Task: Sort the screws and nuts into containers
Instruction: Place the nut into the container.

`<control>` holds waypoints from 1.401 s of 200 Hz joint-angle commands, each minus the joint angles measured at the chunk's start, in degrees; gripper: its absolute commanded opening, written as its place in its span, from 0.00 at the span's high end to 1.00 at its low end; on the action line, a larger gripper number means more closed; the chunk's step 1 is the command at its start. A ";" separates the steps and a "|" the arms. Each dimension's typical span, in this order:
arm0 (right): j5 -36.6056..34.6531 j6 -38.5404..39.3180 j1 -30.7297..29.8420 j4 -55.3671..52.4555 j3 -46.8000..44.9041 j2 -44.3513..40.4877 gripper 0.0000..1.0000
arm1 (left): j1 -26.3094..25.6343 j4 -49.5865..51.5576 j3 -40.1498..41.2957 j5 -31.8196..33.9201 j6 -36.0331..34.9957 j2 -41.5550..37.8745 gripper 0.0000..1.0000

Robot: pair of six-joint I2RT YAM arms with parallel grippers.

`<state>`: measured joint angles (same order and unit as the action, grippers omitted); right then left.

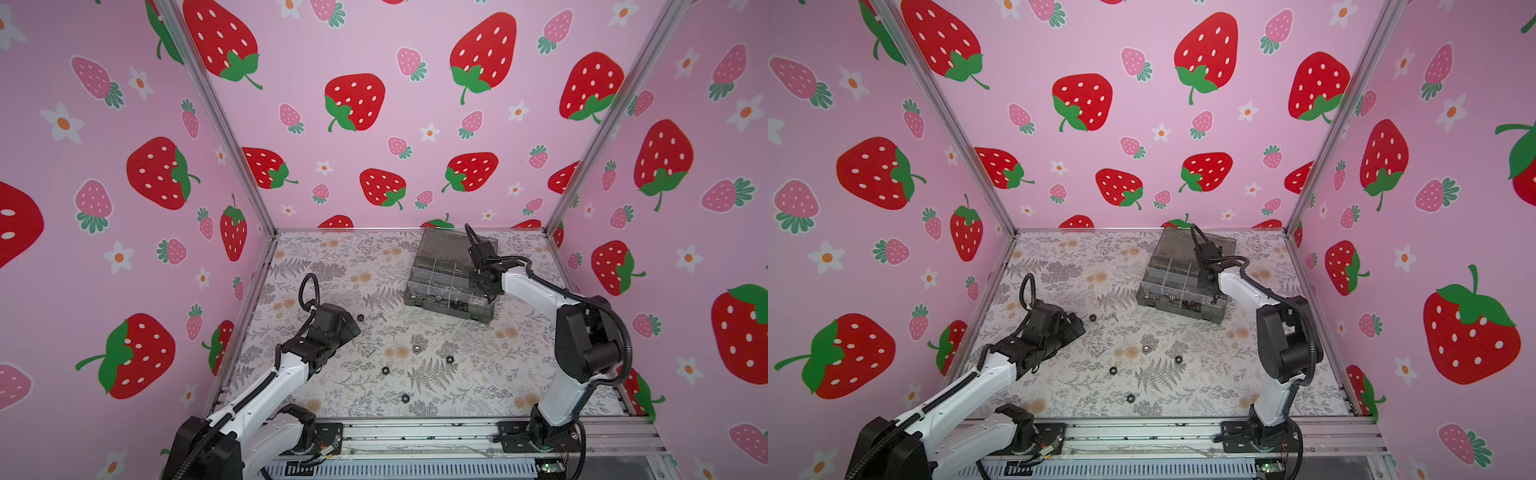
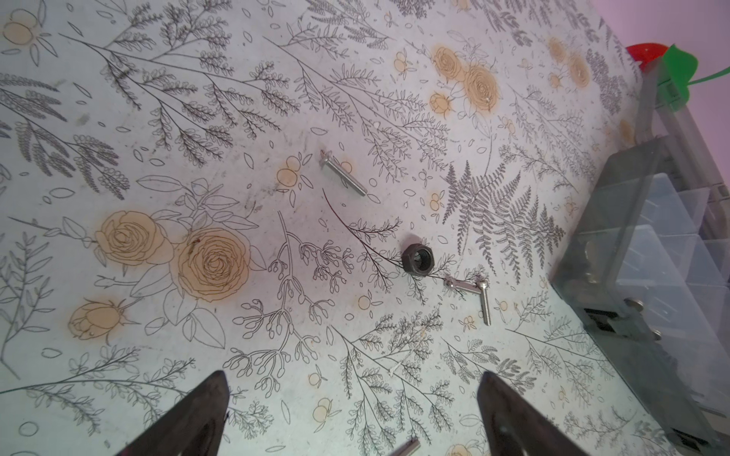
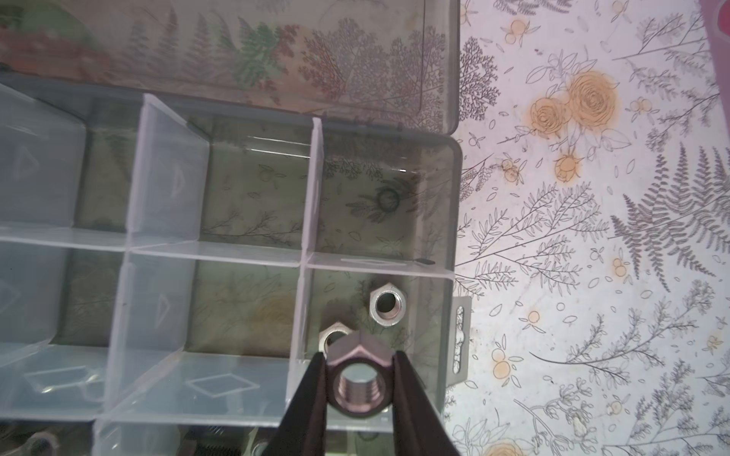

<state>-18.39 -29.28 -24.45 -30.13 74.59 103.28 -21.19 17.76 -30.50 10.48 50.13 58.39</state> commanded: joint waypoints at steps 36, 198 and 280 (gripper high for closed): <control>2.20 1.90 2.63 1.88 0.36 3.10 0.80 | 0.78 -0.27 -2.28 0.76 -0.56 0.78 0.01; 6.88 0.43 -4.18 1.64 -5.08 -12.75 0.55 | 0.93 -1.02 -2.37 0.20 -0.82 1.08 0.01; 8.03 -6.98 -24.29 -0.62 -7.44 -9.98 0.55 | 1.17 1.37 -0.76 1.55 -1.00 -3.46 0.01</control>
<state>-11.35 -32.69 -44.29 -28.84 67.09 91.02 -20.49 17.30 -30.70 10.41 49.28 57.10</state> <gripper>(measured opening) 0.451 0.993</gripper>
